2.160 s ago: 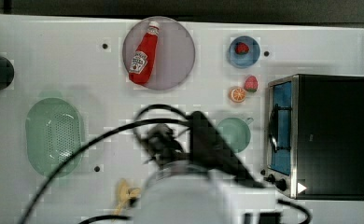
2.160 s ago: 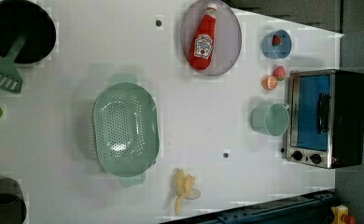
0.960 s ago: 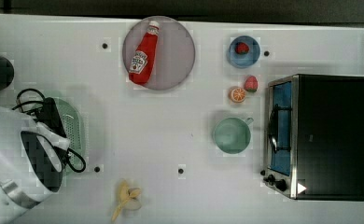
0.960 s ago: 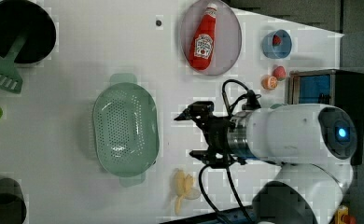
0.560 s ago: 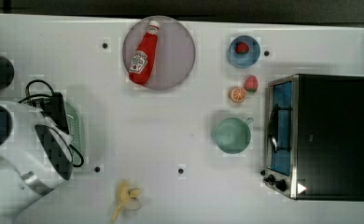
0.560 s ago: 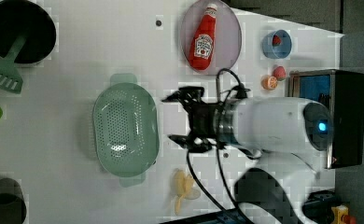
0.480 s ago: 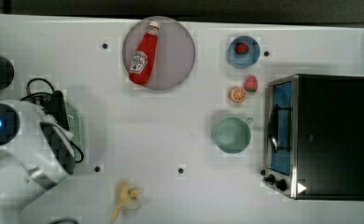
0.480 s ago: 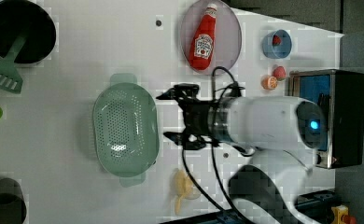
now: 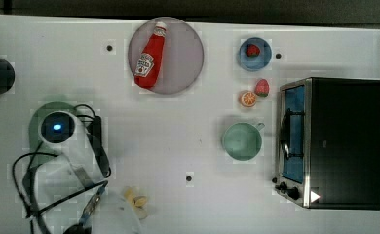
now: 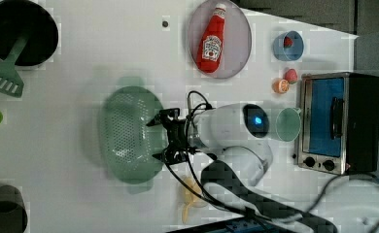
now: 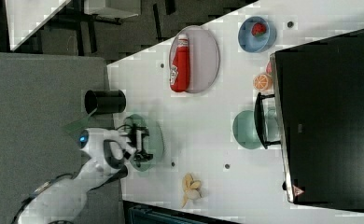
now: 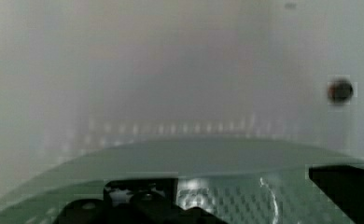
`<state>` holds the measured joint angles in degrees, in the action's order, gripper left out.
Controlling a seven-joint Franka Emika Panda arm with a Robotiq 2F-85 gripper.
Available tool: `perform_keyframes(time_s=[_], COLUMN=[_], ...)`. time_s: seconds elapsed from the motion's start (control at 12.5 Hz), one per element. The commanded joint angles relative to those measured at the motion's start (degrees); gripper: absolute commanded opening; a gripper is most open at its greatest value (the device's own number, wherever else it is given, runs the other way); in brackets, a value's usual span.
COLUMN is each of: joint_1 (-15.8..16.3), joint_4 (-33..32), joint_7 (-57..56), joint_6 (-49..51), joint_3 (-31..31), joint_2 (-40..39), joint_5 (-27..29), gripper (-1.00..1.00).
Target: Drag strainer left to right.
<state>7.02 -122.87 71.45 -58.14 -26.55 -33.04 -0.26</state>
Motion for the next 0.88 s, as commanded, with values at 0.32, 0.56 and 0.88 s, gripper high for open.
perform_keyframes(time_s=[0.32,0.56,0.88], joint_1=[12.0,14.2,12.9], joint_4=[1.9,1.8,1.4], joint_7=[4.1,4.7,4.5], joint_6=[-2.7,-2.5,-2.3], joint_3=[9.4,13.2,15.4], joint_2=[1.2,1.1,1.4], joint_5=[-0.4,-0.4,-0.4], gripper=[1.00,1.00,1.00])
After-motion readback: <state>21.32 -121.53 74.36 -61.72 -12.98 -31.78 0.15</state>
